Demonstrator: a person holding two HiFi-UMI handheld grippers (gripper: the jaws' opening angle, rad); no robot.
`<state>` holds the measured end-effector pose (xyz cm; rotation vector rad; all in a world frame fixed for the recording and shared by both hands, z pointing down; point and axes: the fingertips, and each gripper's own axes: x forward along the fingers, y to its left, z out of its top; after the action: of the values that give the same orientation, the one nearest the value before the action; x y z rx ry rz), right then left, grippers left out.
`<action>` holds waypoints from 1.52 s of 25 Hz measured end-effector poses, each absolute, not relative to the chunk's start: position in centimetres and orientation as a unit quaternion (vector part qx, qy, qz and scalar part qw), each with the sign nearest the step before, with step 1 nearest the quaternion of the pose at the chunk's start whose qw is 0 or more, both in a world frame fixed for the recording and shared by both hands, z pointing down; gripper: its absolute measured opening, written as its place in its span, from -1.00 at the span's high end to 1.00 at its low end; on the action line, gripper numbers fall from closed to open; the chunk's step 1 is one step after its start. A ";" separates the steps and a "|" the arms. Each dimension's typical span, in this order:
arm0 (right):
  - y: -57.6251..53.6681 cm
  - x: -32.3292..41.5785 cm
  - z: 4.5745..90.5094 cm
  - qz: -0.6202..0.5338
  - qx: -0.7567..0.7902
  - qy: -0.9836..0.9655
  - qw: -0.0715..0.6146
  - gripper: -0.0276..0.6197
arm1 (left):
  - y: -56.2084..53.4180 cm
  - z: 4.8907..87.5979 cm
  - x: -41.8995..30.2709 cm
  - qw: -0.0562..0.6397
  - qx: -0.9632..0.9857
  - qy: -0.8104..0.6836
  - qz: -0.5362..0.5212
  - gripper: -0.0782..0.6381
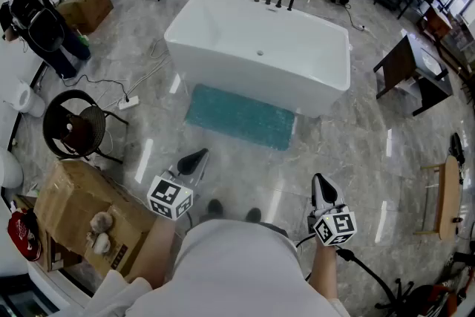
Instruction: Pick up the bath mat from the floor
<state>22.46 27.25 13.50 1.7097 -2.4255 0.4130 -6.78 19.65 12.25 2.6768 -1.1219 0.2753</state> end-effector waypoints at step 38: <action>28.1 17.7 14.6 0.171 0.596 -0.781 0.073 0.90 | 19.3 14.6 -12.4 0.139 0.918 -0.354 0.112 0.78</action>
<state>17.71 28.11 14.61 1.7902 -2.3465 0.5127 -12.39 19.31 14.61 2.6548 -1.0229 0.3242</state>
